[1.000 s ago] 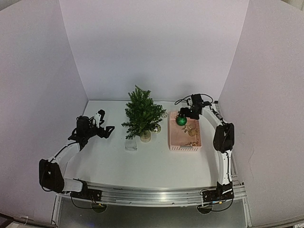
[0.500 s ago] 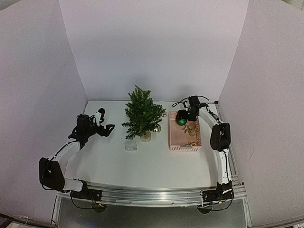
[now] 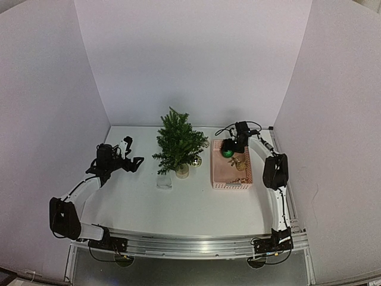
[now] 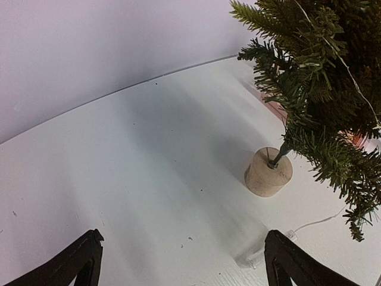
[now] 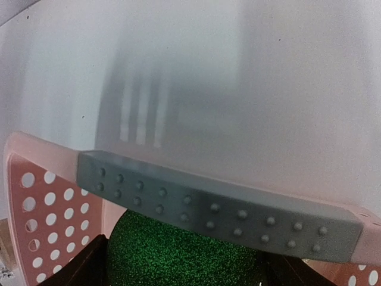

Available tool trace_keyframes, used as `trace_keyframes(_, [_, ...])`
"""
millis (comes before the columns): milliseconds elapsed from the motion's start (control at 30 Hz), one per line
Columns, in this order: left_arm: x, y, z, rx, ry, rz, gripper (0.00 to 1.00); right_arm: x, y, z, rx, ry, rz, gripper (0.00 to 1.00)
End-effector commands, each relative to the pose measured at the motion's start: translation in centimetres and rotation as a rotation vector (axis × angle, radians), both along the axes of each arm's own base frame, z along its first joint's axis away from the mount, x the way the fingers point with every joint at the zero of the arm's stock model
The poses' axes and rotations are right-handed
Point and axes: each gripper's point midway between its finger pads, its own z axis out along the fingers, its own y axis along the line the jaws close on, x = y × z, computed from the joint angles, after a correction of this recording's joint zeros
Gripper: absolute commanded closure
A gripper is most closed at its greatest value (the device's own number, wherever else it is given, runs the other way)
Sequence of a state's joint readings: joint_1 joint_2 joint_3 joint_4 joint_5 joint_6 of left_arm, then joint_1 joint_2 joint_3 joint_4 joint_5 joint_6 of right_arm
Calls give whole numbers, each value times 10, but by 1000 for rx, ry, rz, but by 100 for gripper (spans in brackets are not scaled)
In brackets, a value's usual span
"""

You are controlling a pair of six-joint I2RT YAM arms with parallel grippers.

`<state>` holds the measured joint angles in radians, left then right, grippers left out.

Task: Decorate the small christmas tree

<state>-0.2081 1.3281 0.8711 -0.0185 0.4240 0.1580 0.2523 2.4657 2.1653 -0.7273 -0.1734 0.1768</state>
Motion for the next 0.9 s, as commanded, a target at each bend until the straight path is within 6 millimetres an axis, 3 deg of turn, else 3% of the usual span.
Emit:
trace_keyframes(0, [7,1,22,0,-59,1,5,-3,4,23,28,-20,-1,24])
trace_keyframes(267, [4,1,28,-4,-79,-2,5,-10,5,57,60,-52,-8,30])
trace_keyframes(400, [3,2,34,0,-99,-6,6,-23,4,85,78,-78,-1,33])
trace_keyframes(667, [0,-3,60,4,-161,-53,6,-59,4,169,139,-197,62,36])
trace_keyframes(867, [-11,-13,105,12,-273,-139,7,-92,7,240,222,-310,113,37])
